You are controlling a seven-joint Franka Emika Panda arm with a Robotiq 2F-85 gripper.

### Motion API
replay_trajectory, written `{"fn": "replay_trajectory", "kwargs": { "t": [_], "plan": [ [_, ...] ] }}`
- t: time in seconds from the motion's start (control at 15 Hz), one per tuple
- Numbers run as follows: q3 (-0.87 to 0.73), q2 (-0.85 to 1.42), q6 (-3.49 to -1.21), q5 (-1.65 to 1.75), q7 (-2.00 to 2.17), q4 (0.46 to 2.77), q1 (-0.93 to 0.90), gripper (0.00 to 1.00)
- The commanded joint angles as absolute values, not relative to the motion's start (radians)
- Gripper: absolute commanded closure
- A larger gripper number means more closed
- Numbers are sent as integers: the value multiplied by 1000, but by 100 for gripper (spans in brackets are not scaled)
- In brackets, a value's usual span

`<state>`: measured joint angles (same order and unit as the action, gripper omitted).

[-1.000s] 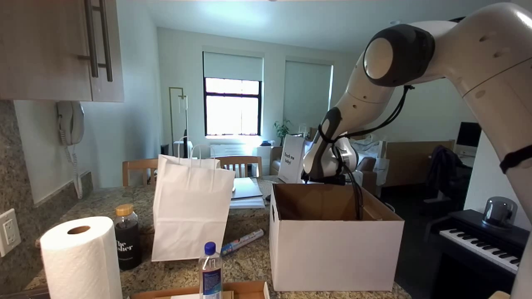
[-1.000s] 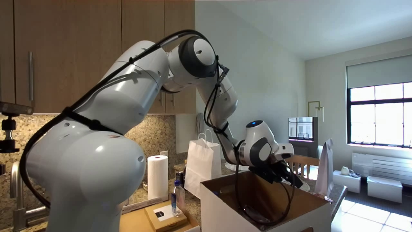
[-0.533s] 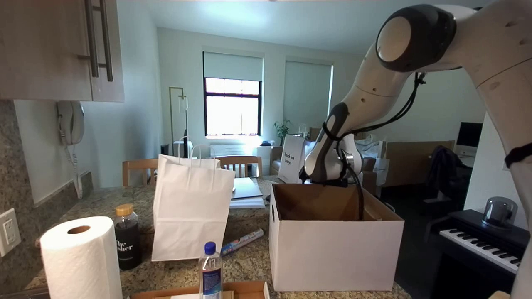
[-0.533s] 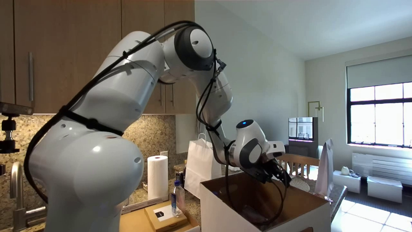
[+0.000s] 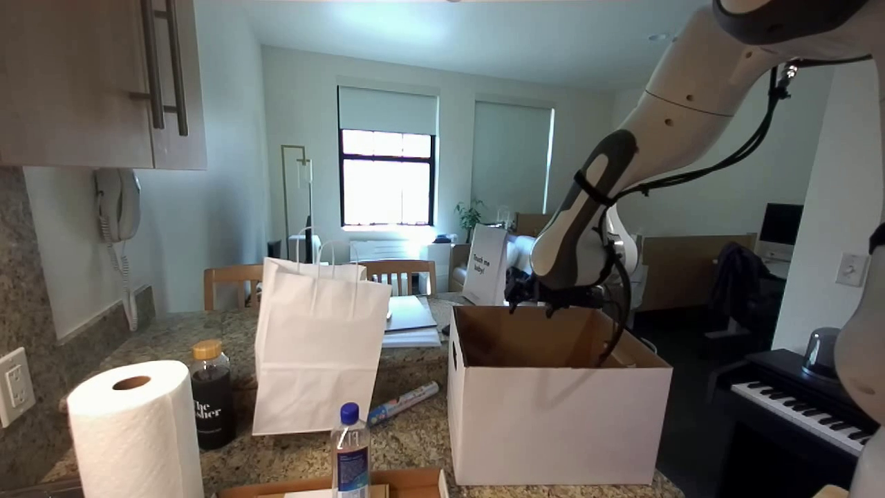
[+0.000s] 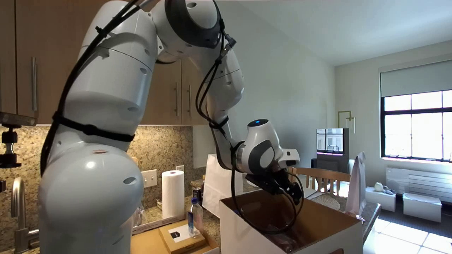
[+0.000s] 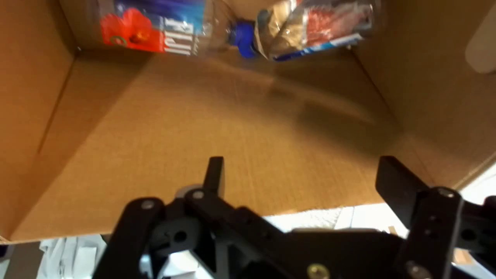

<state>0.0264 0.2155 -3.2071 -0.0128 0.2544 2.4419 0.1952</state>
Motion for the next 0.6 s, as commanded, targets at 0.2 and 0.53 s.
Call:
{"fn": "replay_trajectory", "kwargs": {
  "t": [0.2,0.53],
  "plan": [
    [-113,309,-2871,-4,223,2359,136,0],
    [-126,431,-2762,-1,234,2255,95,0]
  ]
}}
